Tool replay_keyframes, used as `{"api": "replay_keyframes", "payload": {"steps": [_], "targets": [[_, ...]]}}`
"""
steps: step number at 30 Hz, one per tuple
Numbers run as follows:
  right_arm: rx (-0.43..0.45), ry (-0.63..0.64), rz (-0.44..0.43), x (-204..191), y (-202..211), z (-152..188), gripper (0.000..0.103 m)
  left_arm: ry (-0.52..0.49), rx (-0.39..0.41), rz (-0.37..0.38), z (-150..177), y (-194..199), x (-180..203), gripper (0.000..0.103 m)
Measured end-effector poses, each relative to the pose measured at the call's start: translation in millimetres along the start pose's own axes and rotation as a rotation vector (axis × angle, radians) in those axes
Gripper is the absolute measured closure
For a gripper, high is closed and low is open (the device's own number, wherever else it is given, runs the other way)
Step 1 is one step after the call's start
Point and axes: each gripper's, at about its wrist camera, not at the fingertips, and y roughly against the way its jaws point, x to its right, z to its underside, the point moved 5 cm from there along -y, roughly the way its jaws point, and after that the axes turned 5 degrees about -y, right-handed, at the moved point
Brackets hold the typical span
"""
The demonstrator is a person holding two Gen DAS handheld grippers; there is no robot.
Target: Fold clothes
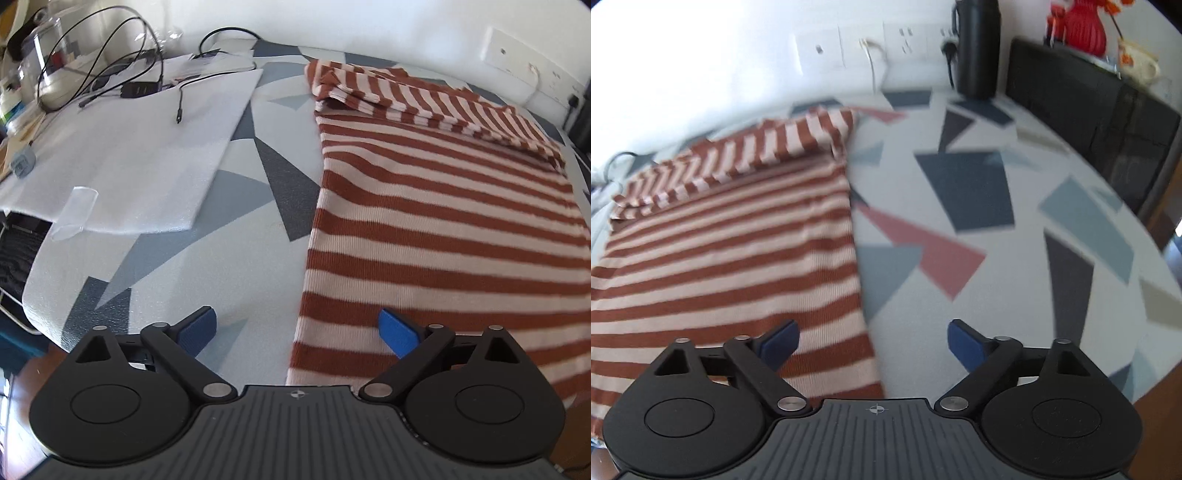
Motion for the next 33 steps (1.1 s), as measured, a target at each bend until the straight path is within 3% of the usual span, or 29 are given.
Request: {"api": "replay_keyframes", "payload": {"steps": [5, 15, 18, 20, 21, 22, 23, 24, 25, 29, 33], "targets": [[-0.046, 0.066, -0.026, -2.0, -6.6, 16.8, 0.011, -0.007, 0.0, 0.011, 1.8, -0.7, 1.6, 0.01], [-0.056, 0.138, -0.039, -10.2, -5.4, 31.8, 0.008, -0.021, -0.014, 0.013, 5.5, 0.2, 2.7, 0.005], [-0.068, 0.133, -0.04, -6.2, -6.2, 30.7, 0.008, -0.04, -0.015, 0.031, 6.0, 2.7, 4.7, 0.01], [-0.072, 0.135, -0.044, -5.5, -6.5, 30.2, 0.01, -0.055, -0.012, 0.046, 3.9, 4.9, 8.6, 0.027], [-0.069, 0.146, -0.055, -8.0, -6.3, 29.4, 0.013, -0.062, -0.007, 0.058, 1.9, 6.6, 12.9, 0.035], [-0.067, 0.159, -0.069, -11.0, -6.0, 28.1, 0.02, -0.076, -0.003, 0.075, 0.0, 8.2, 18.7, 0.054], [-0.064, 0.173, -0.083, -13.9, -5.8, 26.8, 0.032, -0.097, -0.004, 0.088, -2.0, 9.0, 25.2, 0.07], [-0.064, 0.192, -0.099, -18.1, -5.6, 25.6, 0.038, -0.109, -0.006, 0.104, -3.5, 9.2, 30.4, 0.08], [-0.065, 0.212, -0.118, -23.3, -5.7, 24.2, 0.051, -0.114, -0.006, 0.108, -4.4, 8.7, 34.6, 0.09], [-0.061, 0.264, -0.191, -40.0, -8.7, 19.5, 0.088, -0.109, 0.016, 0.109, -7.6, 5.2, 41.0, 0.09], [-0.087, 0.214, -0.254, -38.0, -13.1, 10.7, 0.093, -0.064, 0.016, 0.096, 0.1, 12.7, 36.7, 0.092]]}}
